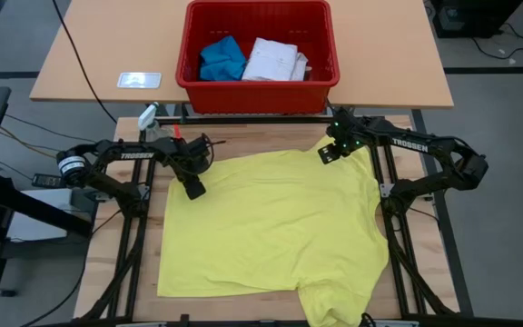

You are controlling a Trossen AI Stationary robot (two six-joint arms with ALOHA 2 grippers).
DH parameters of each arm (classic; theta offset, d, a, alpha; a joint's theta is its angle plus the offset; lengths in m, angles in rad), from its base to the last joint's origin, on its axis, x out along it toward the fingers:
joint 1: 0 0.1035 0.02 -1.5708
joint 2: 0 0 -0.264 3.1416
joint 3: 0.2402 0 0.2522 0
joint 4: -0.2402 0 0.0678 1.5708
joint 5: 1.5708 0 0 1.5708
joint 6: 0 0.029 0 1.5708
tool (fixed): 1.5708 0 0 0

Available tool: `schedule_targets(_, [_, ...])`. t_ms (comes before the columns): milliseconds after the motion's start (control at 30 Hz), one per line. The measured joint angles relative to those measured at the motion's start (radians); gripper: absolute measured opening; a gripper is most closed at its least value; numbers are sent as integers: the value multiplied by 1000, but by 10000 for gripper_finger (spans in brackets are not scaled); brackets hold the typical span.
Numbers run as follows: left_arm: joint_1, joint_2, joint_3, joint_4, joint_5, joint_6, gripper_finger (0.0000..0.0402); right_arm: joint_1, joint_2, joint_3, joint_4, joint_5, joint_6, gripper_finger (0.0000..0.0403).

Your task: Fold Laundry from Bin

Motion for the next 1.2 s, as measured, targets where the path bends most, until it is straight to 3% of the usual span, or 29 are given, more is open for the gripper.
schedule_targets(233, [0,0,71,-108,76,-141,2,-21,0,13,-20,-66,77,33])
schedule_targets(400, [0,0,166,-155,77,-201,1,-47,-1,79,-16,123,13,20])
schedule_targets(600, [0,0,240,-195,71,-259,1,-87,44,205,-123,333,-107,89])
schedule_targets(867, [1,0,287,-232,23,-291,0,-176,264,251,-119,343,75,201])
schedule_targets(1200, [1,0,290,-219,0,-352,0,-213,443,256,49,265,106,207])
